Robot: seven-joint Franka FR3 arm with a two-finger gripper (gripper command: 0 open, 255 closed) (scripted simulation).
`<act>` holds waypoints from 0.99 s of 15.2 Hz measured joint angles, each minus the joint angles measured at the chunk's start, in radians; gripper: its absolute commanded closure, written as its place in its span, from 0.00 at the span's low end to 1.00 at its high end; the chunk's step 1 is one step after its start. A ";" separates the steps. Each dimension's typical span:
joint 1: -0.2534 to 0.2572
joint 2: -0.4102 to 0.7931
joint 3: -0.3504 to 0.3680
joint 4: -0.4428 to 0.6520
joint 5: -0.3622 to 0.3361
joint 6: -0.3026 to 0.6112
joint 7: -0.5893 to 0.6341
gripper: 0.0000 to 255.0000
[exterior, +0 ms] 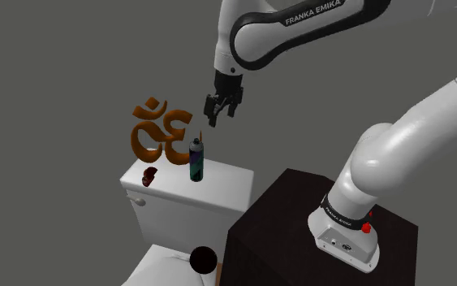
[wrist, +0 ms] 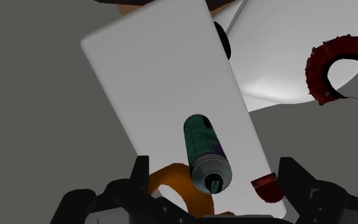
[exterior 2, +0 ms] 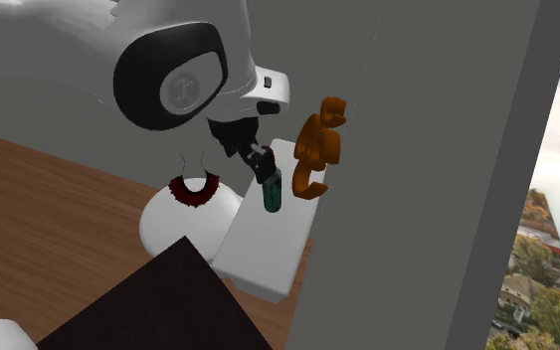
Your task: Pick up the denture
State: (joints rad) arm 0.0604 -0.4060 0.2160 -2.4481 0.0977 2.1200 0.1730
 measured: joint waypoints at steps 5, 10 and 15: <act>-0.004 0.190 0.061 0.059 -0.036 0.136 0.095 0.00; 0.003 0.375 0.108 0.136 -0.112 0.245 0.218 0.00; 0.027 0.554 0.115 0.272 -0.224 0.374 0.337 0.00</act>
State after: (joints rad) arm 0.0871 0.1485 0.3306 -2.1757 -0.1258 2.4935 0.5102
